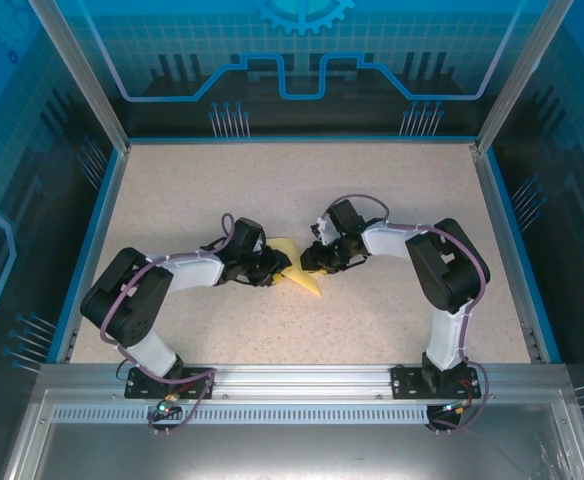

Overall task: Fold a paper plane with a square sheet of paper (pick it up from the middle)
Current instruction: Fold the wing for the fifth time at the center of the table.

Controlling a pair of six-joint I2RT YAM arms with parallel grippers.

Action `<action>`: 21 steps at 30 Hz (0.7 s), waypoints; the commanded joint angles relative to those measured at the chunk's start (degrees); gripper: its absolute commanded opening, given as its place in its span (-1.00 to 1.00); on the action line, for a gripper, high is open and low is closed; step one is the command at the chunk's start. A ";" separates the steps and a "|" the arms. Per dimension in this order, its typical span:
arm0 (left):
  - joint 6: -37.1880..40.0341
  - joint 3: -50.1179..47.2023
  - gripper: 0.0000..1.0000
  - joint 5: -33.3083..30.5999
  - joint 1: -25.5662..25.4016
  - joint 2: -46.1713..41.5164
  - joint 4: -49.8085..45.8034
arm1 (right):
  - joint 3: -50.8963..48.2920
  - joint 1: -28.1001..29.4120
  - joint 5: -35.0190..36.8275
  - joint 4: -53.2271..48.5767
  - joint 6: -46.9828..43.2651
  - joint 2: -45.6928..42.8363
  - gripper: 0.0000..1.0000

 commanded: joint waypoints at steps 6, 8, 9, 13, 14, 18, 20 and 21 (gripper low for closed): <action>0.21 2.40 -0.78 1.25 -0.86 1.13 -0.38 | -3.82 -0.54 3.68 2.76 -2.24 -7.28 -0.13; 0.40 3.14 -0.85 0.89 -1.03 1.16 -2.03 | -6.37 -0.33 6.88 4.21 -3.92 -11.13 0.00; 0.50 3.64 -0.88 0.72 -1.13 1.30 -2.72 | -8.35 0.12 9.04 5.47 -5.58 -13.81 0.08; 0.74 5.31 -0.91 -0.07 -1.67 1.52 -5.44 | -15.08 4.11 20.55 8.61 -11.18 -21.34 0.30; 0.76 5.56 -0.91 -0.34 -1.81 1.50 -5.93 | -16.47 5.75 23.63 9.79 -13.24 -22.97 0.30; 0.88 6.60 -0.92 -0.92 -2.21 1.44 -7.65 | -20.88 12.23 31.52 16.11 -21.63 -26.16 0.36; 1.05 6.89 -0.92 -1.26 -2.34 1.30 -8.22 | -22.49 14.91 34.39 20.02 -26.07 -26.09 0.36; 0.97 6.96 -0.92 -1.43 -2.35 1.26 -8.50 | -23.88 16.81 36.39 23.22 -28.97 -25.88 0.35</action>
